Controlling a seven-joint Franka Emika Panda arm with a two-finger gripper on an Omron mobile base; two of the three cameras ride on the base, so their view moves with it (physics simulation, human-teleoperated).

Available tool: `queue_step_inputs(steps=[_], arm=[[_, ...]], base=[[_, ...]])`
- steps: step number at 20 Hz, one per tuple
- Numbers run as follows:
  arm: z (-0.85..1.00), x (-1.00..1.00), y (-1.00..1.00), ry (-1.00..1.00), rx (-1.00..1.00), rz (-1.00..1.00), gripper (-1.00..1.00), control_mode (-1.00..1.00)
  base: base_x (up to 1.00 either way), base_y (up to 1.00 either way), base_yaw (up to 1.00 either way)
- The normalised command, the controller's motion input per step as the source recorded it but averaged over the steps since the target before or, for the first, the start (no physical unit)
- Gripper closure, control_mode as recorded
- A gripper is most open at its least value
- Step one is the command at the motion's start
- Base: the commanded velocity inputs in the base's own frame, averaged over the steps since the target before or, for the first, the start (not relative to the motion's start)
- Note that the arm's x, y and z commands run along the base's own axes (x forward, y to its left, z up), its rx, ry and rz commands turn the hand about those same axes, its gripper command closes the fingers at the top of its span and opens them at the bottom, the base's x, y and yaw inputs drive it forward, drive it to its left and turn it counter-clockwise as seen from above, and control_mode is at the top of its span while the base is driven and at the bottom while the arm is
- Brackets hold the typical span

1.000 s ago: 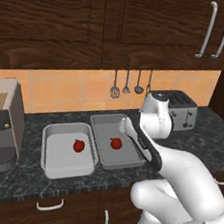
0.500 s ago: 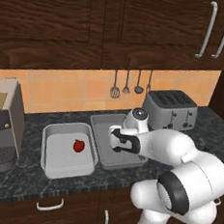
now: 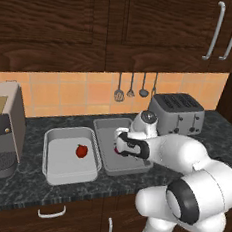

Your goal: Place one bell pepper and one fish in each tupperware on the nearby counter, to pack two identical lunches.

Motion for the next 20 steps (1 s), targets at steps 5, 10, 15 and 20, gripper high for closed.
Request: queue_step_inputs(steps=[5, 10, 15, 20], arm=[[1.00, -0.87, -0.01, -0.14, 0.00, -0.12, -1.00, -1.00], [1.00, -1.00, -0.12, -0.07, 0.00, -0.07, -1.00, -1.00], [0.69, -1.00, -0.05, 0.15, 0.00, -0.03, -1.00, -1.00], [0.02, -0.80, 0.00, 0.26, 0.00, 0.00, -1.00, 1.00]], base=[[0.00, 0.00, 0.00], [0.00, 0.00, 0.00], [0.00, 0.00, 0.00], [-0.20, 0.00, 0.00]])
